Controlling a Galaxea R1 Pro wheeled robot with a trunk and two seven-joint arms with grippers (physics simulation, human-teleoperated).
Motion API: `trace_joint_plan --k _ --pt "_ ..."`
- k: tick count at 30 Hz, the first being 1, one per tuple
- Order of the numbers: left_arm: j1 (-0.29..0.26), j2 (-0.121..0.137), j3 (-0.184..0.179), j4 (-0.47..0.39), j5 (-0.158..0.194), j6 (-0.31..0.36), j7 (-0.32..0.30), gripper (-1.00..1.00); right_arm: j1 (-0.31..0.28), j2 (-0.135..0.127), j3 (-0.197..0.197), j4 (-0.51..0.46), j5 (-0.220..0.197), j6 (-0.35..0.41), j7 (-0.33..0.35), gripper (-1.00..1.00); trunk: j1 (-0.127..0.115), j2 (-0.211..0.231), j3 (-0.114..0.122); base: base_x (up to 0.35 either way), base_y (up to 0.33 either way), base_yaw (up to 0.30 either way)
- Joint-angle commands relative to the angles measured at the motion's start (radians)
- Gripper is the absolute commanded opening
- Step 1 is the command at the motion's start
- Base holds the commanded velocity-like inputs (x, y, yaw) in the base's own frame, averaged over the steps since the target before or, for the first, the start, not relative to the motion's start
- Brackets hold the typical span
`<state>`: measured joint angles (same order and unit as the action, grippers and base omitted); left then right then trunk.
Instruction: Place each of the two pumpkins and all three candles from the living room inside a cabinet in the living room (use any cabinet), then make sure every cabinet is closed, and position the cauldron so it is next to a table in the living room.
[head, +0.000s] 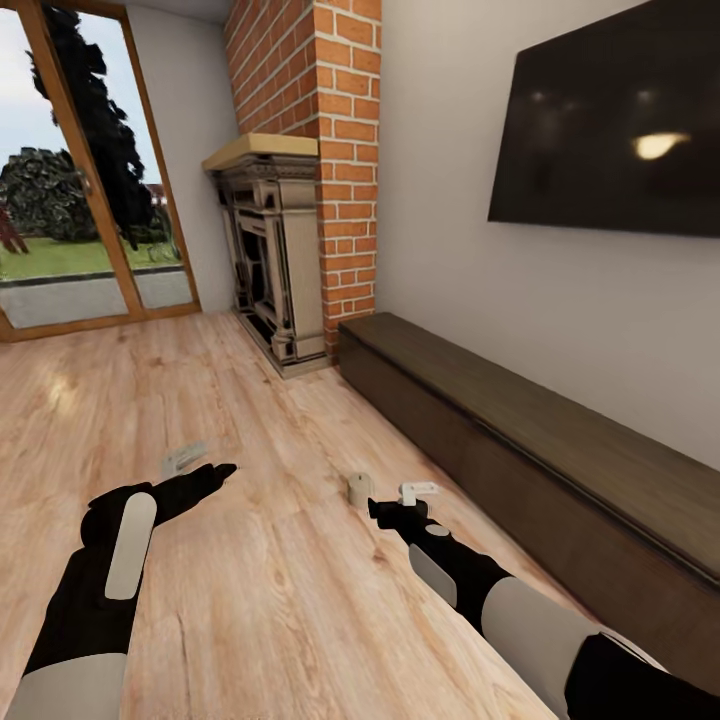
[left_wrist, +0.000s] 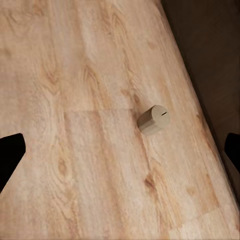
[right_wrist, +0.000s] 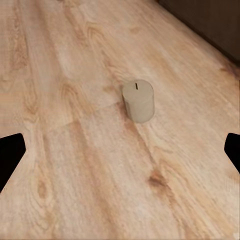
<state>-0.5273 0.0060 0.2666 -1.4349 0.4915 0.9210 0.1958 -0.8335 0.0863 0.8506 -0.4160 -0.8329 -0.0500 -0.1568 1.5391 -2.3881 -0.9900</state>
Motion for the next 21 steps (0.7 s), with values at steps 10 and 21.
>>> trace_joint_plan --k 10,21 --pt "0.000 0.000 0.000 0.001 0.010 0.004 0.008 1.00 -0.002 0.000 0.008 0.001 0.009 -0.005 -0.006 1.00 -0.027 0.049 0.021 0.000 0.000 0.270" --pt "0.000 0.000 0.000 0.001 0.010 0.004 0.008 1.00 -0.001 0.000 0.008 0.002 0.014 -0.005 -0.006 1.00 -0.027 0.049 0.021 0.000 0.000 0.270"
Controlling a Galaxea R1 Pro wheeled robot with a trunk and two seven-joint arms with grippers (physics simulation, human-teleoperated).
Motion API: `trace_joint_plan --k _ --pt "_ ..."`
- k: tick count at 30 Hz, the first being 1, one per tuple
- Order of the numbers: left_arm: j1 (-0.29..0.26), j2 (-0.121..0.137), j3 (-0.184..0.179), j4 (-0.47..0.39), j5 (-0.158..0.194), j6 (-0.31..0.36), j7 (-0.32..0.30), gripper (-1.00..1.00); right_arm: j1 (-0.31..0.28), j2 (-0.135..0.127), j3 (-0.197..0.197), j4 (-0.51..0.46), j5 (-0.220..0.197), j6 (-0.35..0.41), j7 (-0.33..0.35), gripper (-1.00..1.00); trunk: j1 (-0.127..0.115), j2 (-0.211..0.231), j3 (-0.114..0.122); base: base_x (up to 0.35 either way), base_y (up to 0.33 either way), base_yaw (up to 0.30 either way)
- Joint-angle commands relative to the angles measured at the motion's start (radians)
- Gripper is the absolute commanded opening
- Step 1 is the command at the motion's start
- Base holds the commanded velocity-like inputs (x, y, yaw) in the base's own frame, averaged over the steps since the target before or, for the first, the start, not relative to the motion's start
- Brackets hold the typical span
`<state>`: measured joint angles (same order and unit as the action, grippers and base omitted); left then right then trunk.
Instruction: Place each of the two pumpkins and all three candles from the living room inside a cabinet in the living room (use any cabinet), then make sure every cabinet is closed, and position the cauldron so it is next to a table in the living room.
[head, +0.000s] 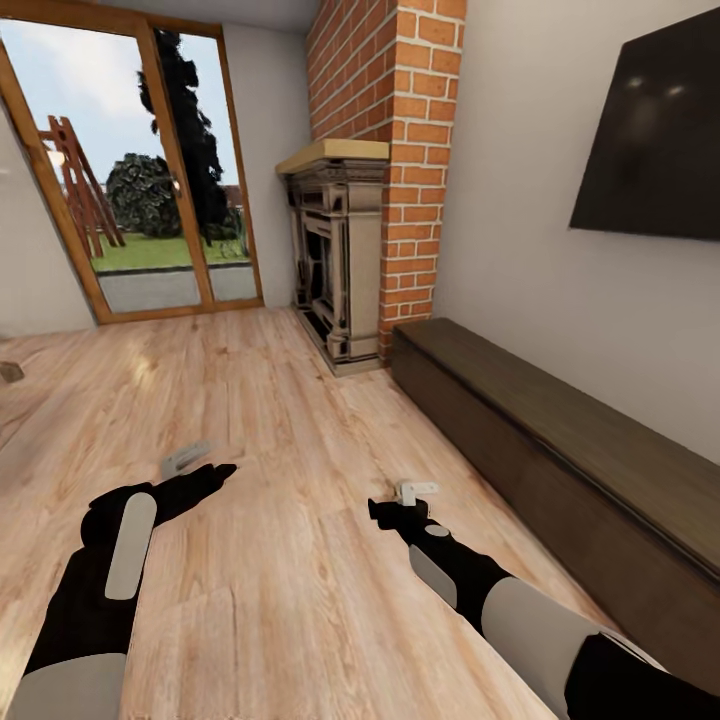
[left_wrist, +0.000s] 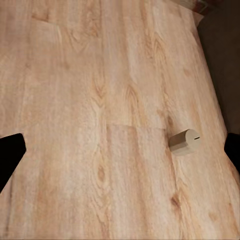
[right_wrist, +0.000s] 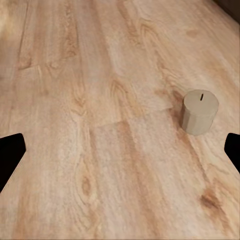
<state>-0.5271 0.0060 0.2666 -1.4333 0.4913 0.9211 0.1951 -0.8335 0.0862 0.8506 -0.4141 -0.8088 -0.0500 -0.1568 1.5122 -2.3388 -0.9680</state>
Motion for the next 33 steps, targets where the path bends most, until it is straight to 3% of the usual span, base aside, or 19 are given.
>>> trace_joint_plan --k 1,16,25,33 --pt "-0.001 0.000 0.000 -0.001 0.011 0.004 0.009 1.00 -0.001 0.000 0.008 0.000 -0.010 -0.005 -0.006 1.00 0.000 0.000 -0.001 0.000 0.000 0.270" --pt "-0.001 0.000 0.000 -0.002 0.011 0.004 0.009 1.00 -0.002 0.000 0.008 0.000 -0.010 -0.005 -0.006 1.00 0.000 0.000 -0.001 0.017 0.006 0.270" --pt "-0.001 0.001 0.000 -0.002 0.010 0.004 0.009 1.00 -0.001 -0.002 0.011 -0.002 0.006 -0.035 -0.002 1.00 0.000 0.000 -0.002 0.278 0.130 0.257" --pt "-0.001 0.002 0.000 -0.001 0.009 0.004 0.009 1.00 -0.001 -0.003 0.009 -0.002 0.026 -0.065 -0.003 1.00 0.000 0.000 -0.002 0.321 0.114 0.033"
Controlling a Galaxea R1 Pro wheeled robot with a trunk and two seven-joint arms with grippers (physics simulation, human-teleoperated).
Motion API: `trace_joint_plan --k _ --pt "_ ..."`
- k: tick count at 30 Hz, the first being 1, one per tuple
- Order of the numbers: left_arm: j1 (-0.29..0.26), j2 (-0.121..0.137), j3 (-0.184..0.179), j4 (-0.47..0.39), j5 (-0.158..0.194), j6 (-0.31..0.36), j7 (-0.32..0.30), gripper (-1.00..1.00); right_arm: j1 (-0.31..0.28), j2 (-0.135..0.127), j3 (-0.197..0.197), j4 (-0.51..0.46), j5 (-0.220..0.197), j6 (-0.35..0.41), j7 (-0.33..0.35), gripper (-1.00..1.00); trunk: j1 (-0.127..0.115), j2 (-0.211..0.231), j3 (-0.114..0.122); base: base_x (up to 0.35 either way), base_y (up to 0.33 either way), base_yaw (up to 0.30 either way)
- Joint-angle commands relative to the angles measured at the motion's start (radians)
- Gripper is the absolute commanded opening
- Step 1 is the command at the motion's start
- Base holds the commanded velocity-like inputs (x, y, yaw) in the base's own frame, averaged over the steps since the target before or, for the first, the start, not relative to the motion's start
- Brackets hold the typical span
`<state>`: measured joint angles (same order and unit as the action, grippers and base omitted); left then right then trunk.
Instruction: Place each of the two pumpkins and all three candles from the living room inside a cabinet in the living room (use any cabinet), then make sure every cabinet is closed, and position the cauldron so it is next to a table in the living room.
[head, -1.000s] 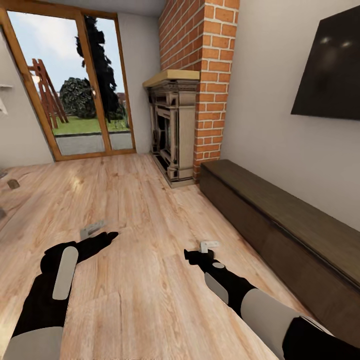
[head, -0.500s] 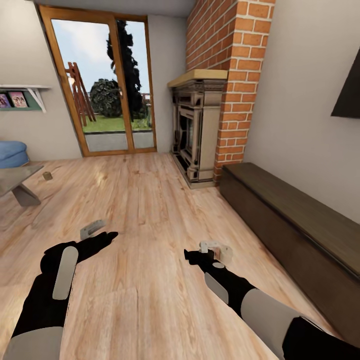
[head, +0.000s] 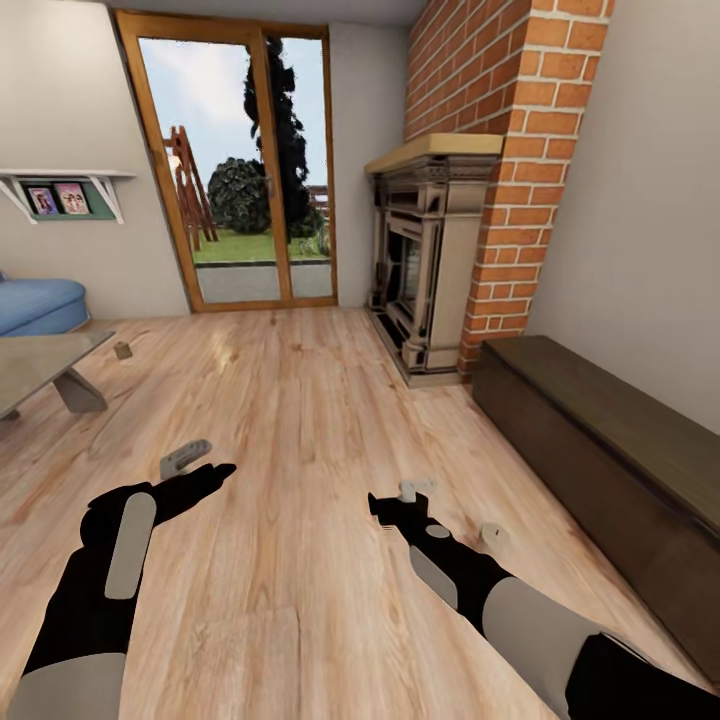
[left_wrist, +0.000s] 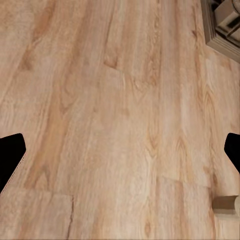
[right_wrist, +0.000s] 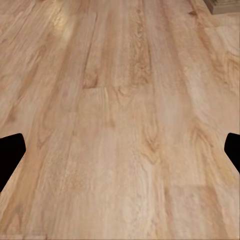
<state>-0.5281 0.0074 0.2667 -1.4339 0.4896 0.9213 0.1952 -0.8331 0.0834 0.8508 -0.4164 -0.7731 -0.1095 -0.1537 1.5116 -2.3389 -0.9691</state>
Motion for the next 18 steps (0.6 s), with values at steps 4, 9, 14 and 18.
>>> trace_joint_plan --k 4,9,14,18 --pt "0.000 0.000 0.000 0.000 0.011 0.004 0.009 1.00 -0.001 -0.001 0.010 0.001 -0.007 -0.009 -0.005 1.00 0.000 0.000 -0.001 0.324 0.169 0.002" --pt "0.000 0.000 0.000 0.000 0.010 0.004 0.009 1.00 -0.002 0.000 0.010 0.002 -0.006 -0.009 -0.005 1.00 0.000 0.000 -0.001 0.324 0.165 0.000" --pt "-0.001 0.000 0.000 0.000 0.010 0.004 0.009 1.00 -0.002 -0.001 0.010 0.001 -0.007 -0.011 -0.005 1.00 0.000 0.000 -0.001 0.324 0.147 0.000" --pt "-0.001 0.000 0.000 0.000 0.010 0.004 0.009 1.00 -0.001 0.001 0.010 -0.003 -0.008 -0.012 -0.004 1.00 0.000 0.000 -0.001 0.325 0.144 0.000"
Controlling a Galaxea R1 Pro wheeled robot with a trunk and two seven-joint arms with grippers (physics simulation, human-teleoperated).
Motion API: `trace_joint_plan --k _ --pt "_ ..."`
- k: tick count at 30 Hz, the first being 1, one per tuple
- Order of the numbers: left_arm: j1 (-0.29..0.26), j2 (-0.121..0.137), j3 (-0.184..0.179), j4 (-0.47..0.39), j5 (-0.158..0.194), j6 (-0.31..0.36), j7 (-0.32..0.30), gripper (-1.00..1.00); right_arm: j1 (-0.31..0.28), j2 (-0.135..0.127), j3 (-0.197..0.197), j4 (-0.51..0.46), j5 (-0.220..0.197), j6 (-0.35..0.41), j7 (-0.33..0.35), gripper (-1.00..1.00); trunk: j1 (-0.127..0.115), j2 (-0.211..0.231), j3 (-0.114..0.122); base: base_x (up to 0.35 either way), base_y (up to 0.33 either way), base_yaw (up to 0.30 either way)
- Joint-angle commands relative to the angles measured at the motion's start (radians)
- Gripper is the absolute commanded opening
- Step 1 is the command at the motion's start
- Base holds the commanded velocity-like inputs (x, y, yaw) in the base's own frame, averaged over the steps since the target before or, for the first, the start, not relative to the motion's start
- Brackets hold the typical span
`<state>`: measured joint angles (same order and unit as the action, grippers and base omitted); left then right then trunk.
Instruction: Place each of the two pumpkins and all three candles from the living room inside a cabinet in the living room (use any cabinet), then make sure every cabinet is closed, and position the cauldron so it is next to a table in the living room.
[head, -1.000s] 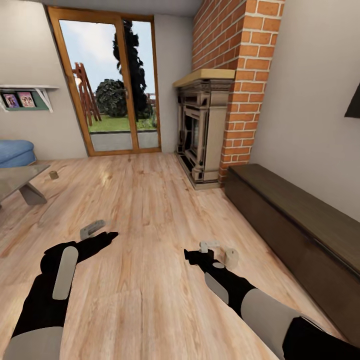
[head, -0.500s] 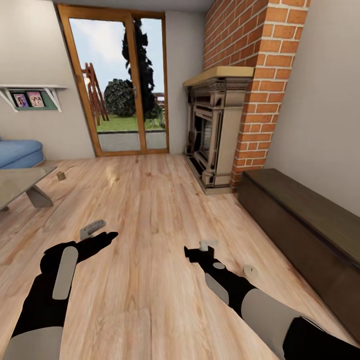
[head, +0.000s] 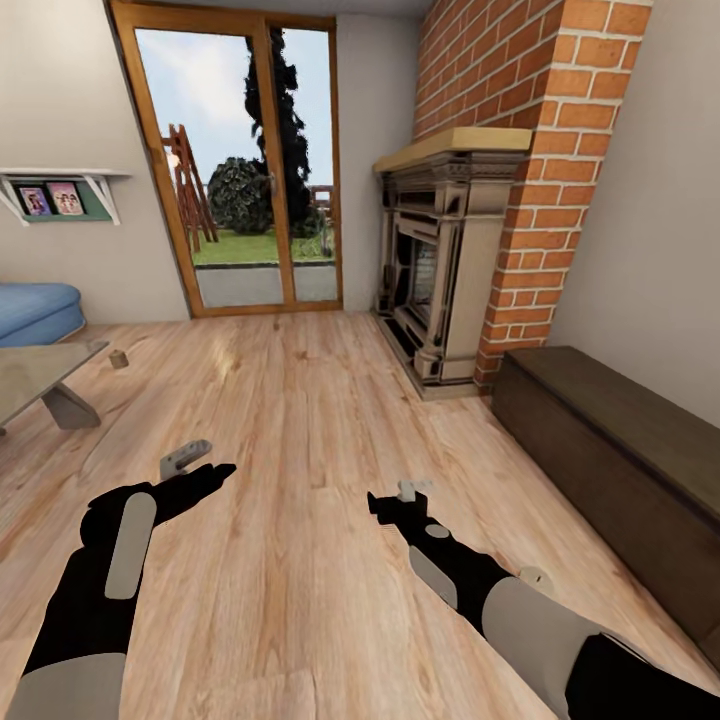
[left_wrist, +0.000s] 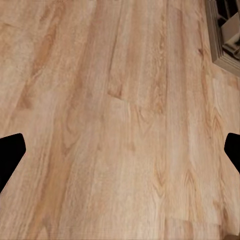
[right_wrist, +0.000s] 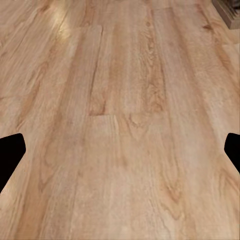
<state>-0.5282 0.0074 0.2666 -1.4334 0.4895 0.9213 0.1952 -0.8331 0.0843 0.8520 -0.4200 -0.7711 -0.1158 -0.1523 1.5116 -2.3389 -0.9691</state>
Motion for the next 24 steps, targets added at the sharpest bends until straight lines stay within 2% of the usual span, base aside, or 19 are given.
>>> trace_joint_plan --k 1,24 --pt "0.000 0.000 0.000 -0.001 0.011 0.004 0.009 1.00 -0.001 0.000 0.009 0.000 -0.010 -0.005 -0.006 1.00 0.000 0.000 -0.001 0.325 0.144 0.000" --pt "0.000 -0.001 0.000 0.001 0.011 0.004 0.009 1.00 -0.001 0.000 0.009 -0.003 -0.008 -0.005 -0.005 1.00 0.000 0.000 -0.001 0.325 0.097 0.000"
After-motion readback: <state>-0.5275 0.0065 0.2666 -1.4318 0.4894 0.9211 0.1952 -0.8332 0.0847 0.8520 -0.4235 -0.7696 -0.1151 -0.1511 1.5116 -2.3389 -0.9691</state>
